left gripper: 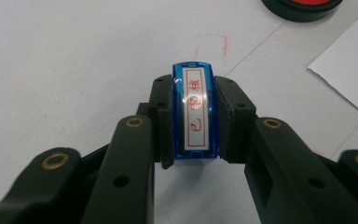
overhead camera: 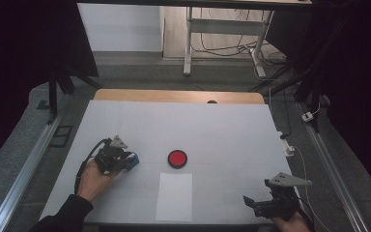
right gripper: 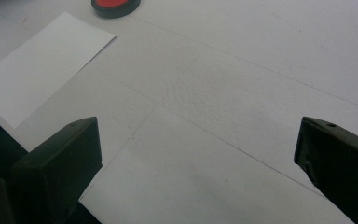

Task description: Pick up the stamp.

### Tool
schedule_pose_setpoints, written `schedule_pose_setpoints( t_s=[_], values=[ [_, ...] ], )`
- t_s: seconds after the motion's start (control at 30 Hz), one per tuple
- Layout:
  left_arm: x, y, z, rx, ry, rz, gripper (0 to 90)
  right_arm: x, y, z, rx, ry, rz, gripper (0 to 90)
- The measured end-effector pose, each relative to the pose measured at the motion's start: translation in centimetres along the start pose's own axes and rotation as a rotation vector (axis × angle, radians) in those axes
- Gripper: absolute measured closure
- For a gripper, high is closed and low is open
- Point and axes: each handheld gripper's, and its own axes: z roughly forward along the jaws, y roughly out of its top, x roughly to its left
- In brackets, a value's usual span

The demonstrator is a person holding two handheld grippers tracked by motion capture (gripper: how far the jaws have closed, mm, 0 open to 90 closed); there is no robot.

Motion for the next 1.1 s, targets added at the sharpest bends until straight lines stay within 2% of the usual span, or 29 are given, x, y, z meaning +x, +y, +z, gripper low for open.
schedule_pose_setpoints(
  t_s=[0.33,0.53,0.63,0.93,1.1],
  values=[
    [-0.1,0.2,-0.3,-0.009,-0.038,-0.007,70.4,0.0,0.0,0.0,0.001,0.002,-0.004,1.1],
    [-0.4,0.4,-0.9,-0.027,-0.038,-0.012,70.4,0.1,0.0,0.0,0.002,0.001,-0.006,1.1],
    [-0.7,0.5,-1.2,-0.042,-0.036,0.011,70.4,0.1,0.0,0.0,0.002,0.002,-0.007,1.1],
    [-1.8,1.1,-2.3,-0.102,-0.069,0.061,70.5,0.1,0.0,0.0,0.003,0.003,-0.007,1.1],
    [-2.3,1.4,-2.9,-0.131,-0.096,0.069,70.5,0.1,0.0,0.0,0.003,0.003,-0.006,1.1]
  ],
)
